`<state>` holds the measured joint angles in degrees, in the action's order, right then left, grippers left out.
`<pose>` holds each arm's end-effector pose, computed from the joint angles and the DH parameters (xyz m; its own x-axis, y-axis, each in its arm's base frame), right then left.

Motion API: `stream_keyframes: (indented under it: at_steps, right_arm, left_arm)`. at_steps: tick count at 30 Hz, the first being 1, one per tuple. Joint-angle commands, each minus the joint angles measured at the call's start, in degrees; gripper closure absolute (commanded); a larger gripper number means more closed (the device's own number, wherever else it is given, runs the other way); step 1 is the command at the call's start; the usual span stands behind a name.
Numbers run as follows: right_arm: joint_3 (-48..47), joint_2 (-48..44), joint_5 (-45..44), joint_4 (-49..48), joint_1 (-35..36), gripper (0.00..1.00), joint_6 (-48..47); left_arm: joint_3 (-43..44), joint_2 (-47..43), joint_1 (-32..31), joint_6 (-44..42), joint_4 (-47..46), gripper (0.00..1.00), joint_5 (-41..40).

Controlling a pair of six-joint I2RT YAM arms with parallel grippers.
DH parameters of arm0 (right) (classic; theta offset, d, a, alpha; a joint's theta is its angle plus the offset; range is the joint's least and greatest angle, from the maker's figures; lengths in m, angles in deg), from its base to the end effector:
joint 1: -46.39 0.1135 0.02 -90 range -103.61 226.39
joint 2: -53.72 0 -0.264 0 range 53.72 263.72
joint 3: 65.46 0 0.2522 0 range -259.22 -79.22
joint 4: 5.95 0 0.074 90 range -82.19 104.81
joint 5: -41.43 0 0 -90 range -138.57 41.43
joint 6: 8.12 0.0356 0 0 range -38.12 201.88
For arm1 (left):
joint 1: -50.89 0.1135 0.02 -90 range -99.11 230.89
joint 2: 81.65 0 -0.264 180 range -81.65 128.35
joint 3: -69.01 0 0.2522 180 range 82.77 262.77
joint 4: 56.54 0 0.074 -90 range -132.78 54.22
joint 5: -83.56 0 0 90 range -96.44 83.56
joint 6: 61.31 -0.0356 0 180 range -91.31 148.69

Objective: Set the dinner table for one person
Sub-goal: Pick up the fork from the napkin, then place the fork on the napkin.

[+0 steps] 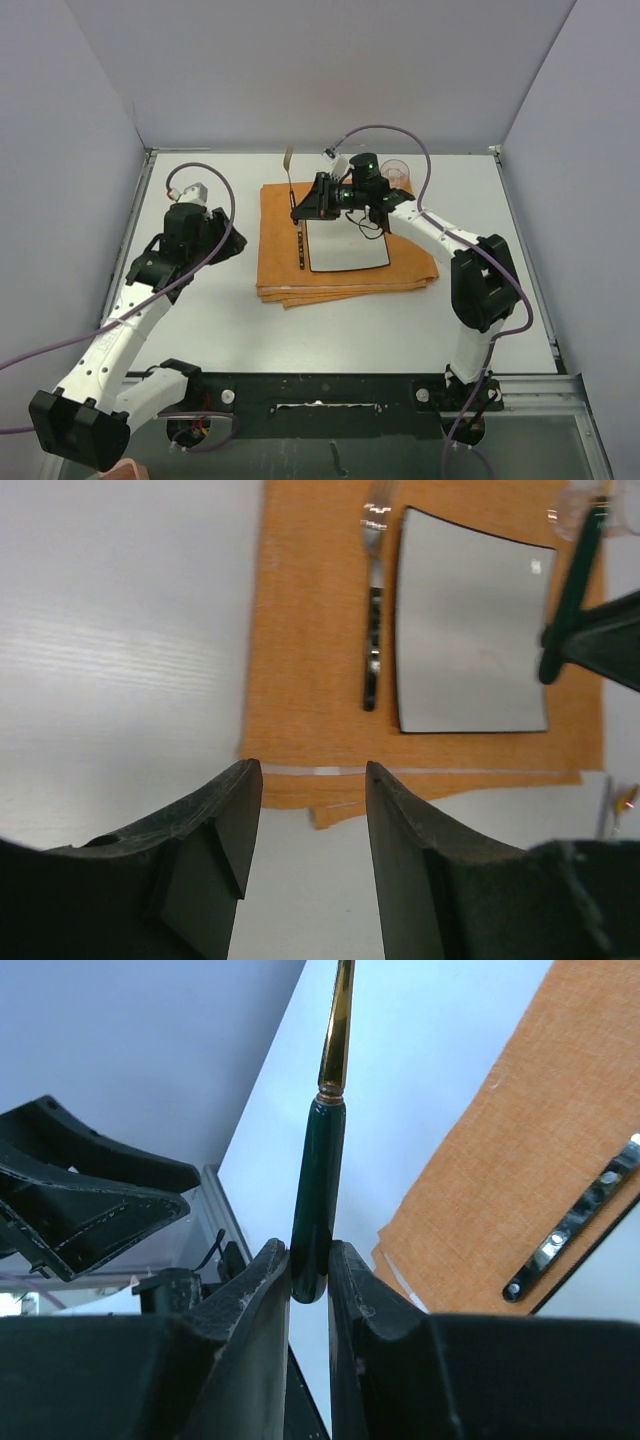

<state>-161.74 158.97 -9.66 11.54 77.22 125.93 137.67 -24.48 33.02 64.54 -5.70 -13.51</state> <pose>0.3574 0.2394 0.2836 -0.8880 0.1001 -0.4489 -0.3676 0.4319 0.8236 0.1998 -0.0598 0.3163 -0.6144 -0.4126 -0.6725 -0.1800 0.9032 -0.3896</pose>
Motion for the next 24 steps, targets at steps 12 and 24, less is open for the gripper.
stream_keyframes:
  at_steps: [12, 24]
  right_arm:
    - [2.70, -11.55, 9.63, 3.79, -3.24, 1.00, -4.49]
    - [4.41, -13.42, 15.18, 6.98, -4.13, 1.00, -7.78]
  left_arm:
    - [-14.79, 13.03, 9.26, 24.00, -76.32, 0.59, 54.27]
    - [-14.52, 29.35, 14.29, 51.10, -120.80, 0.60, 61.78]
